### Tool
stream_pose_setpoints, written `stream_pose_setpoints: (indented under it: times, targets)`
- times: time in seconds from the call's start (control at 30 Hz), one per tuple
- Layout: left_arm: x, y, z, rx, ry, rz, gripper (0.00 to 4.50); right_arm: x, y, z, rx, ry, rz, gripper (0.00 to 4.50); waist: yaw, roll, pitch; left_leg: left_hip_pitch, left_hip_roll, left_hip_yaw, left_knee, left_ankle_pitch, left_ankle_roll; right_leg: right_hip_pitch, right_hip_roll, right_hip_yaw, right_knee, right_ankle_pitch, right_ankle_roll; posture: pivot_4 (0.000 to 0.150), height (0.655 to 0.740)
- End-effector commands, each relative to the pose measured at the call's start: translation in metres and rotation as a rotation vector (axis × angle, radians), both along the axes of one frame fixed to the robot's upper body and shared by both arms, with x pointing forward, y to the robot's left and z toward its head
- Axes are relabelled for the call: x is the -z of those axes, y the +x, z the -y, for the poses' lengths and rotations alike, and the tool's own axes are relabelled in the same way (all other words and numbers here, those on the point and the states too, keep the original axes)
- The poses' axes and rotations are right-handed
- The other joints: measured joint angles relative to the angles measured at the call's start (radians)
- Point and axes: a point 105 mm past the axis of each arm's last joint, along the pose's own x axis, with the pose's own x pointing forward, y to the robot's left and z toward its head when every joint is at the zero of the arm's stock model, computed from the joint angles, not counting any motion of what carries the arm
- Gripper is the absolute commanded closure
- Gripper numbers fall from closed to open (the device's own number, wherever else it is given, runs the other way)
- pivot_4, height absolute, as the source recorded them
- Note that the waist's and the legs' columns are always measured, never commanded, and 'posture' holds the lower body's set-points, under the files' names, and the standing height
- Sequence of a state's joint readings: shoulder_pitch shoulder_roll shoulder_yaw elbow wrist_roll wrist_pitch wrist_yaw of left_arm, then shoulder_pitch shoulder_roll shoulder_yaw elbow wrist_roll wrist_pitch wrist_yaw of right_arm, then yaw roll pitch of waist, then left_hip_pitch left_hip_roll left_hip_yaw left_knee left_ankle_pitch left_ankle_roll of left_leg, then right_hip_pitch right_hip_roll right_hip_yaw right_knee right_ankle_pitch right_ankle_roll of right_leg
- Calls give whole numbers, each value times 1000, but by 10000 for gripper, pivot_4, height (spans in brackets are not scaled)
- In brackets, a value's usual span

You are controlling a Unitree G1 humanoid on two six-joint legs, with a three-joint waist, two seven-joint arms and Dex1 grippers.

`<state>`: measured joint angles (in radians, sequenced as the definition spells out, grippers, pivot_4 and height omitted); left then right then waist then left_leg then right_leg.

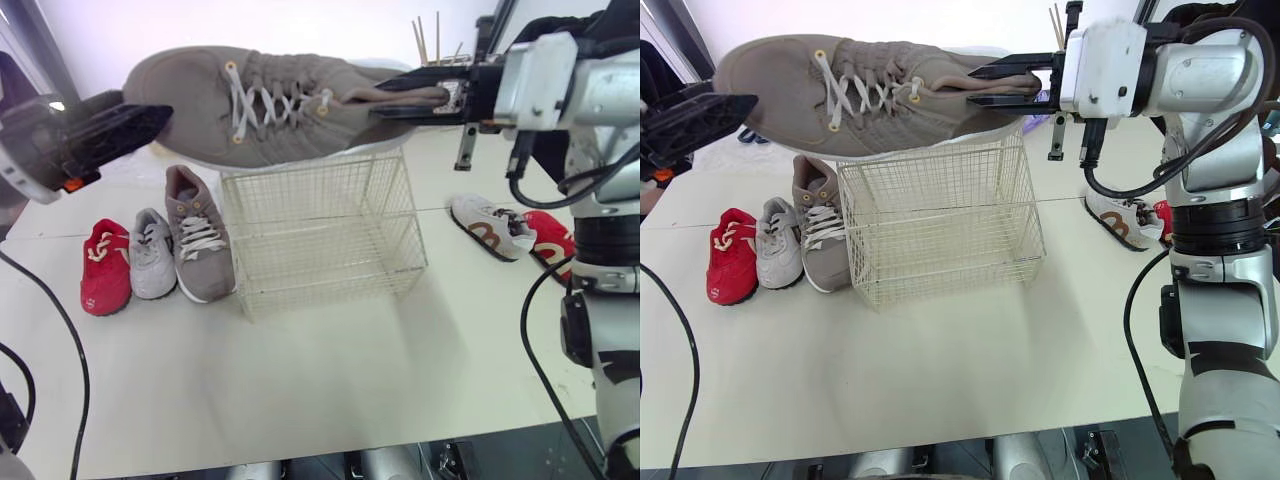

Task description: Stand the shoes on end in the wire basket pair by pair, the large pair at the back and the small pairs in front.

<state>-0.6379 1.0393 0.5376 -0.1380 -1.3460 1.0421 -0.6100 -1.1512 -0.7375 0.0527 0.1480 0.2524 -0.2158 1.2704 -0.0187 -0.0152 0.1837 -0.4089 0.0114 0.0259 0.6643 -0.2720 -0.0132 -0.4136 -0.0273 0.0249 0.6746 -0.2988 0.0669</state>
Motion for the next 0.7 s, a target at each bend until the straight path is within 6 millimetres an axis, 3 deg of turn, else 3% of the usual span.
stream_pose_setpoints:
  times: [0.03, 0.1, 0.17, 0.33, 0.43, 0.67, 0.7]
  targets:
    - [-3, -1, 5, 4, 35, 26, 0, -15, -19, -6, -55, 23, 72, 42635, 0, 0, 0, 0, 0, 0, 0, 0, 0, 0, 0, 0, 0, 0, 0, 1500, 7400]
    - [0, -1, 7, 18, 43, 20, 0, -15, -20, -7, -57, 25, 66, 42635, 0, 0, 0, 0, 0, 0, 0, 0, 0, 0, 0, 0, 0, 0, 0, 1500, 7400]
    - [4, 0, 10, 24, 62, 11, 5596, -14, -21, -8, -61, 23, 61, 42635, 0, 0, 0, 0, 0, 0, 0, 0, 0, 0, 0, 0, 0, 0, 0, 1500, 7400]
    - [6, 0, 16, 60, 57, 4, 29236, -12, -26, -13, -80, 19, 51, 42635, 0, 0, 0, 0, 0, 0, 0, 0, 0, 0, 0, 0, 0, 0, 0, 1500, 7400]
    - [5, -2, 17, 71, 33, 4, 39774, -13, -24, -12, -67, 26, 48, 42635, 0, 0, 0, 0, 0, 0, 0, 0, 0, 0, 0, 0, 1, 0, 0, 1500, 7400]
    - [-2, 0, 14, 52, -106, 2, 40018, -21, -15, -2, -19, 131, -90, 42635, 2, 0, 0, 0, 0, 0, 0, 0, 0, 0, -1, 0, 1, 0, 0, 1500, 7400]
    - [-2, 0, 13, 48, -142, 3, 40018, -23, -12, 3, -12, 170, -158, 37903, 1, 0, 0, 0, 0, 0, 0, 0, 0, 0, -1, 0, 1, 0, 0, 1500, 7400]
